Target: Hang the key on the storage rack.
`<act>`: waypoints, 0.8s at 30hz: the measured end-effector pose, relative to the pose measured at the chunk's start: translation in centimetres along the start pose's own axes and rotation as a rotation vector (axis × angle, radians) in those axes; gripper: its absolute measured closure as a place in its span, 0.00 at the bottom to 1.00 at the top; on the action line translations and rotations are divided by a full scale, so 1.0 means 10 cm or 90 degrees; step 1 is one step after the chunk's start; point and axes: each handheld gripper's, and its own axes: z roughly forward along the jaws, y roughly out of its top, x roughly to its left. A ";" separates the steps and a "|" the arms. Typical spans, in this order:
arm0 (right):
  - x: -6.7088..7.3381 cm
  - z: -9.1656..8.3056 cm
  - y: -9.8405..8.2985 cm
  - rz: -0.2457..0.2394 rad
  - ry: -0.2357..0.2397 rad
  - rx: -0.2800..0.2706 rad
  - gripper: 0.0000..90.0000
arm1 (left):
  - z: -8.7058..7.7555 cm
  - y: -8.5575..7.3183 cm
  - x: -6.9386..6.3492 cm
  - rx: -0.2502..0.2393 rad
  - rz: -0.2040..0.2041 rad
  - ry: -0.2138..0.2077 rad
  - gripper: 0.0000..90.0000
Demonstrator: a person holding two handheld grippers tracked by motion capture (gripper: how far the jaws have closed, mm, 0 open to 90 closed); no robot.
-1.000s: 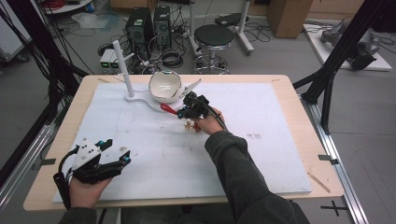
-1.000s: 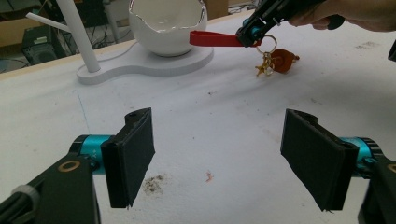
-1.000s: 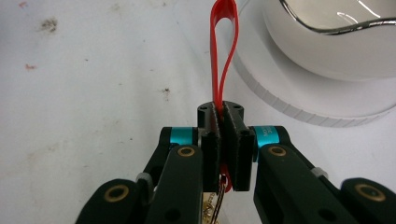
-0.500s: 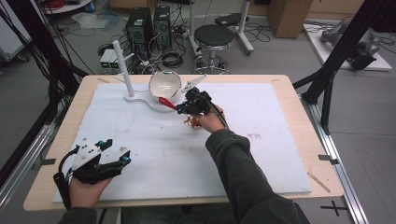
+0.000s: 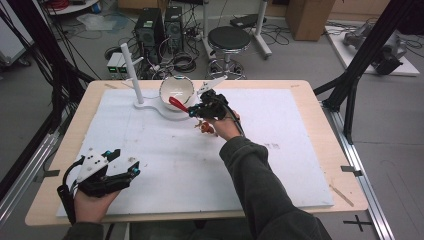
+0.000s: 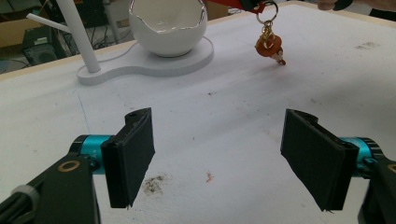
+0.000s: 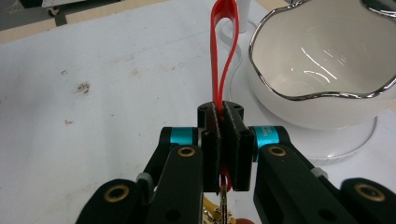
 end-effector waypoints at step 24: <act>0.08 0.00 0.30 -0.017 0.003 -0.035 0.96 | -0.01 0.00 0.00 -0.003 0.002 0.002 0.29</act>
